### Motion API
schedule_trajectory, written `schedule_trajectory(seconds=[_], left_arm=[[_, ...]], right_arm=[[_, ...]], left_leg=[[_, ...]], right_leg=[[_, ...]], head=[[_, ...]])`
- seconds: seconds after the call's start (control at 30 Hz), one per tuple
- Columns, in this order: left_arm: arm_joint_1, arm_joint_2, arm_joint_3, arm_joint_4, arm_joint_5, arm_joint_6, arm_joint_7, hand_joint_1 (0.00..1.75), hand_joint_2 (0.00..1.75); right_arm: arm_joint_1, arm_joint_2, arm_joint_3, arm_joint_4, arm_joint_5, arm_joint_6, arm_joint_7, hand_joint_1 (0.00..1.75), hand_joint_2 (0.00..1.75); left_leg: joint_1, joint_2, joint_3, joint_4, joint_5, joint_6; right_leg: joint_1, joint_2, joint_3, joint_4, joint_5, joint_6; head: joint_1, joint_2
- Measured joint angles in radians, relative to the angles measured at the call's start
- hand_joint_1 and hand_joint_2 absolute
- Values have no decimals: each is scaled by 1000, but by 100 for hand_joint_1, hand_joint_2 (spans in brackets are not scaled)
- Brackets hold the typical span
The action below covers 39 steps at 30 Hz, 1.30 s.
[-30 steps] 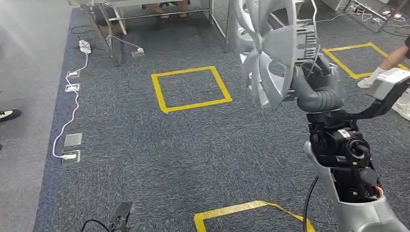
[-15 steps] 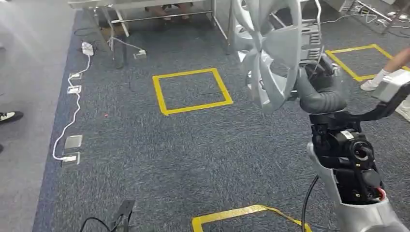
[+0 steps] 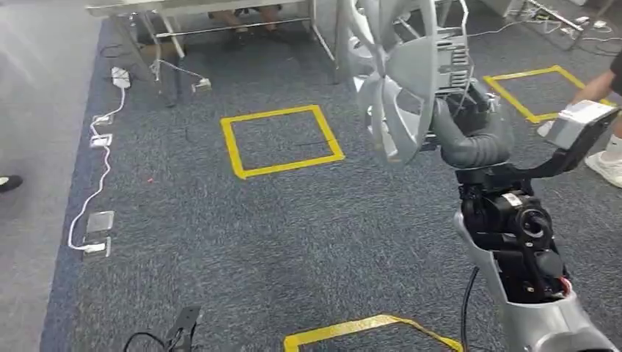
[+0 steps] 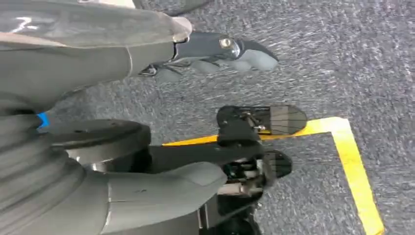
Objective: Take the parts from the cabinet and place them on the table.
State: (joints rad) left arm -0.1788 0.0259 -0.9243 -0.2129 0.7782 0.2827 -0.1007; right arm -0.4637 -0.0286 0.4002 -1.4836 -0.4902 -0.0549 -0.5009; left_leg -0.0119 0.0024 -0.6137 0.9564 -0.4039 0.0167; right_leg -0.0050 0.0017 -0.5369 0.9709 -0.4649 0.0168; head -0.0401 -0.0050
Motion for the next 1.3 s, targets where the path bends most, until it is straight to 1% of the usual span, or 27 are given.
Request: schedule_trajectory(seconds=[0.07,0.13,0.33,0.4,0.43,0.47,0.5,0.53,0.57,0.6,0.67,0.7,0.73,0.8,0.83,0.87,0.9,0.93,1.0,1.03,1.07,1.1,1.17,1.2,1.23,1.27,1.3], left_arm=[[2,0,-2,0,-2,0,0,0,175],[2,0,-5,0,-3,0,-2,0,175],[1,0,-5,0,-3,0,-2,0,175],[-1,0,-6,0,-3,0,-1,0,175],[1,-2,-8,0,-3,-1,0,0,175],[2,-6,-10,0,-3,-6,0,0,175],[2,-6,-10,0,-3,-6,0,0,175],[0,-5,-11,0,-3,-6,2,0,175],[-2,-5,-14,0,-3,-7,3,0,175],[-2,-5,-15,0,-3,-7,5,0,175],[-2,-5,-16,0,-3,-7,4,0,175],[-3,-4,-16,0,-3,-7,4,0,175],[-6,-5,-16,0,-3,-7,4,0,175],[-7,-5,-16,0,-3,-7,4,0,175],[-5,-5,-16,0,-3,-7,4,0,175],[-2,-5,-17,0,-3,-7,5,0,175],[-1,-5,-17,0,-3,-7,5,0,175],[-1,-5,-17,0,-3,-7,5,0,175],[-2,-3,-18,0,-3,-7,5,0,175],[-1,-1,-17,0,-3,-7,5,0,175],[-2,0,-18,0,-3,-7,5,0,175],[-3,0,-18,0,-3,-7,5,0,175],[-1,-2,-19,0,-3,-6,5,0,175],[-1,-3,-19,0,-3,-6,5,0,175],[-1,-1,-19,0,-3,-6,4,0,175],[-3,0,-19,0,-3,-6,4,0,175],[-3,0,-19,0,-2,-6,4,0,175]], right_arm=[[2,0,-1,-3,2,-7,3,175,175],[3,-1,-2,-5,2,-8,4,175,175],[3,-1,-2,-6,2,-8,4,175,175],[5,-2,-2,-10,2,-8,4,175,175],[12,-2,-2,-11,2,-8,4,175,175],[16,-2,-2,-11,2,-11,8,175,175],[16,-2,-2,-11,2,-10,8,175,175],[16,-3,-3,-11,2,-10,8,175,175],[14,-3,-2,-11,2,-10,6,175,175],[18,-3,-2,-14,2,-9,6,175,175],[17,-3,-5,-14,2,-11,6,175,175],[17,-3,-5,-18,2,-11,6,175,175],[16,-3,-5,-19,5,-12,7,175,175],[18,-3,-5,-19,6,-13,7,175,175],[19,-3,-5,-19,6,-13,7,175,175],[19,-3,-5,-19,6,-13,7,175,175],[21,-3,-5,-19,6,-13,7,175,175],[23,-3,-5,-19,6,-13,7,175,175],[21,-3,-5,-19,7,-13,7,175,175],[21,-3,-5,-19,9,-13,7,175,175],[21,-3,-4,-19,9,-12,7,175,175],[18,-3,-5,-20,9,-12,6,175,175],[19,-3,-5,-21,11,-11,6,175,175],[20,-3,-6,-21,12,-11,8,175,175],[21,-3,-6,-20,13,-10,8,175,175],[17,-3,-5,-21,13,-8,7,175,175],[17,-3,-6,-21,13,-9,6,175,175]], left_leg=[[5,-5,28,-22,-3,9],[11,-7,48,-33,-2,10],[11,-7,50,-33,-2,10],[11,-9,56,-33,-9,14],[12,-11,67,-31,-20,13],[20,-20,98,-20,-50,-1],[22,-21,103,-16,-61,-8],[20,-22,103,-12,-66,-14],[19,-24,95,-10,-67,-20],[18,-23,95,-11,-70,-26],[17,-24,103,-12,-72,-34],[19,-19,90,20,-70,-37],[18,-14,48,91,-69,-42],[21,-12,-60,248,-120,-52],[21,-12,-104,304,-153,-53],[21,-12,-134,328,-170,-53],[21,-12,-141,310,-159,-50],[20,-12,-129,251,-119,-44],[12,-11,-71,68,14,-20],[5,-8,-56,1,79,-6],[0,-9,-53,2,39,-10],[-2,-10,-46,-2,37,-12],[2,-10,-27,-15,33,2],[10,-11,-4,-21,33,5],[9,-12,11,-23,25,10],[8,-12,20,-23,17,15],[8,-13,28,-23,9,16]], right_leg=[[3,-4,12,3,6,12],[-2,-1,-7,49,-28,20],[-2,-1,-17,72,-39,21],[-6,-1,-94,208,-97,30],[-8,-2,-165,309,-119,36],[-19,-2,-104,110,31,47],[-23,-2,-75,21,84,52],[-16,3,-81,9,52,47],[-12,4,-73,4,41,22],[-13,7,-71,5,57,9],[-14,7,-59,3,50,-3],[-19,6,-47,-2,47,-7],[-20,4,-40,-4,42,-14],[-19,3,-31,-5,31,-19],[-19,3,-25,-5,23,-20],[-18,5,-17,-5,16,-21],[-16,7,-5,-5,6,-21],[-14,8,10,-5,-4,-20],[-11,8,41,-7,-26,-17],[-12,7,43,-9,-36,-14],[-8,11,52,-9,-43,-8],[-9,10,52,-18,-51,-1],[-6,10,78,-18,-45,10],[-8,8,76,-10,-57,13],[-6,6,60,37,-58,15],[-8,5,19,114,-68,19],[-8,5,-38,203,-92,21]], head=[[5,0],[10,0],[10,0],[19,0],[23,0],[26,0],[30,0],[31,0],[34,0],[28,0],[26,0],[26,0],[18,0],[10,0],[9,0],[6,0],[2,0],[-2,0],[-10,0],[-11,0],[-8,0],[-11,0],[-10,0],[-9,0],[-2,0],[5,0],[11,0]])
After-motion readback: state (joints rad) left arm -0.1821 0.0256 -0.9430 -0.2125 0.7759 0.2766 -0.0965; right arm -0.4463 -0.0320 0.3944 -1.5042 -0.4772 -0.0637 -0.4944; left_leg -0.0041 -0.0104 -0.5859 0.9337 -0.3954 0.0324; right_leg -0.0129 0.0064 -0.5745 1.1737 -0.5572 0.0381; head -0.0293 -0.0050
